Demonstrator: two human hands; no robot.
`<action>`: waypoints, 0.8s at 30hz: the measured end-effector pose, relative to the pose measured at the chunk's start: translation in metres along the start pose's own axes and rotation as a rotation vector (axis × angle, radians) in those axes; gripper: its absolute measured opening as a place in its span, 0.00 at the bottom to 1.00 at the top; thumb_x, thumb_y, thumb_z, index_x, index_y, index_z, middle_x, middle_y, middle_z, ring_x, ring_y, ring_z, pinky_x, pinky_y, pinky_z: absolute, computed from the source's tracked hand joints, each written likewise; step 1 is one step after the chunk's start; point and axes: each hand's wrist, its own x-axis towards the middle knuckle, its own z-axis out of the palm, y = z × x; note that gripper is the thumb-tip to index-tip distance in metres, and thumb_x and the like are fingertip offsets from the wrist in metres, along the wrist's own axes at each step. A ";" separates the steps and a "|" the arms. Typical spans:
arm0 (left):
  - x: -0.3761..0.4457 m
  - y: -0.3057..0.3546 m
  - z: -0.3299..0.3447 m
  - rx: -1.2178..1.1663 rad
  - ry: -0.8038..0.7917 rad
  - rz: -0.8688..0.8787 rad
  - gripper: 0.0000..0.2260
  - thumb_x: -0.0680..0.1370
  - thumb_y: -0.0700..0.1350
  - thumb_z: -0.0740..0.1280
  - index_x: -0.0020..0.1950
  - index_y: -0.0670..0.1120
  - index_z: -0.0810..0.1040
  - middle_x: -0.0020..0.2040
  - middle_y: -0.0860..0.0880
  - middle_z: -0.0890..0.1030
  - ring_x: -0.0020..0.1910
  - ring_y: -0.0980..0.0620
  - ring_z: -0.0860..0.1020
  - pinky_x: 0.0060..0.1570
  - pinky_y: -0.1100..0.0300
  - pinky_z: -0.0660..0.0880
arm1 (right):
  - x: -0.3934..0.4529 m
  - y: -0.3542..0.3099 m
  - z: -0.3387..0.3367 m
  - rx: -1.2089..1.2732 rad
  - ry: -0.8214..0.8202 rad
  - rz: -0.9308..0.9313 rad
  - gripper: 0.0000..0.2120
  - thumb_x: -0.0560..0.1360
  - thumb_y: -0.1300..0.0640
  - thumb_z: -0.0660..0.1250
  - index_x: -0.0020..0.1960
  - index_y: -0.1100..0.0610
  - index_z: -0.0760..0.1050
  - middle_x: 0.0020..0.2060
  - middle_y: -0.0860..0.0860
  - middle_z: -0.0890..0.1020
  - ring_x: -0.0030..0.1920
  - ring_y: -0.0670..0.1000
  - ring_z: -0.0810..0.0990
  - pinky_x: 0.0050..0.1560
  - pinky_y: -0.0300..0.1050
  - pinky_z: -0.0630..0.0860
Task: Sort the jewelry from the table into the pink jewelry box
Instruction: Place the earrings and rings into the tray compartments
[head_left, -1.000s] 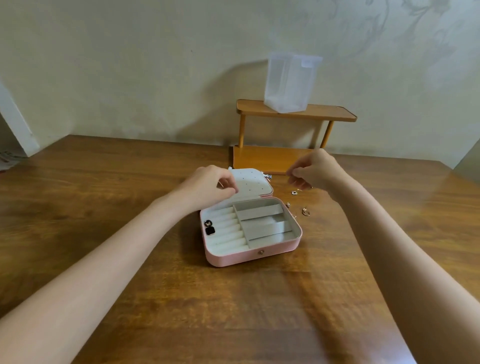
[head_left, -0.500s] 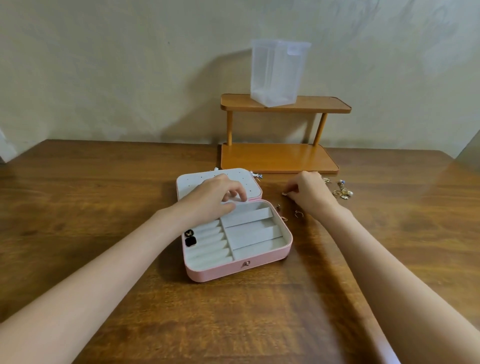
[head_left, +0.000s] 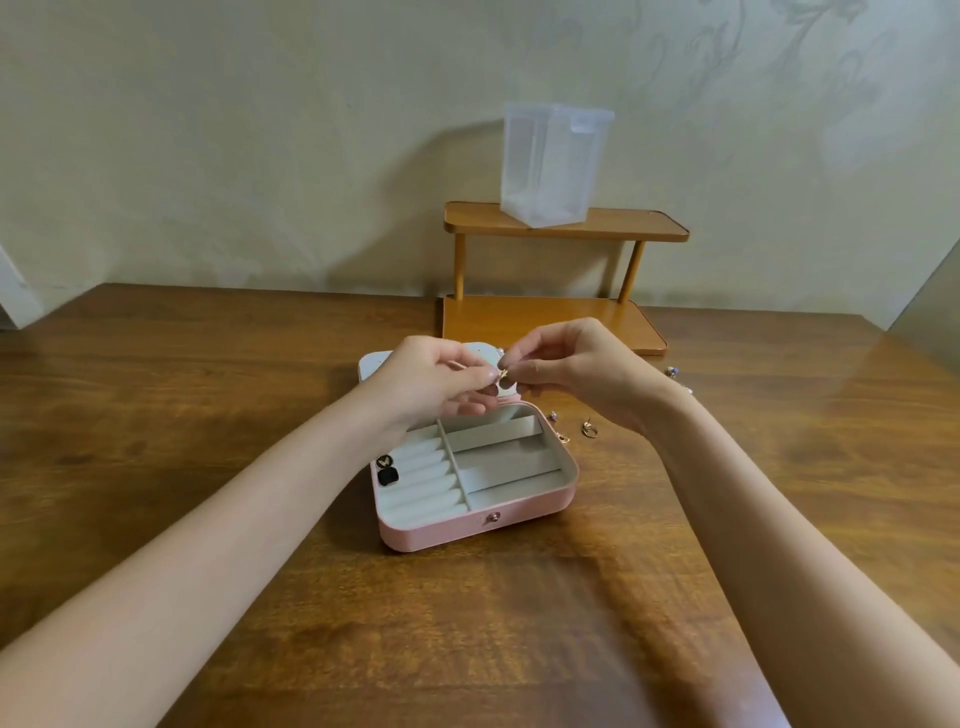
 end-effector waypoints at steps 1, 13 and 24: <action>-0.004 0.001 -0.002 -0.103 -0.023 -0.067 0.07 0.75 0.37 0.67 0.52 0.39 0.79 0.43 0.42 0.83 0.36 0.55 0.83 0.40 0.65 0.80 | -0.002 -0.001 0.003 0.033 -0.016 -0.007 0.04 0.73 0.69 0.66 0.45 0.65 0.79 0.38 0.56 0.82 0.39 0.50 0.80 0.45 0.40 0.79; -0.036 -0.008 -0.020 -0.319 -0.063 -0.228 0.05 0.72 0.34 0.69 0.47 0.39 0.80 0.35 0.46 0.83 0.34 0.56 0.82 0.35 0.67 0.79 | -0.013 0.000 0.033 -0.020 -0.080 -0.110 0.06 0.72 0.70 0.67 0.42 0.62 0.80 0.36 0.52 0.82 0.36 0.46 0.78 0.36 0.36 0.74; -0.058 -0.019 -0.017 0.305 0.114 0.071 0.03 0.71 0.39 0.73 0.42 0.44 0.81 0.35 0.48 0.84 0.37 0.52 0.83 0.40 0.64 0.79 | -0.016 -0.002 0.045 -0.102 -0.169 0.045 0.05 0.71 0.69 0.69 0.47 0.67 0.80 0.39 0.56 0.83 0.37 0.46 0.83 0.41 0.33 0.77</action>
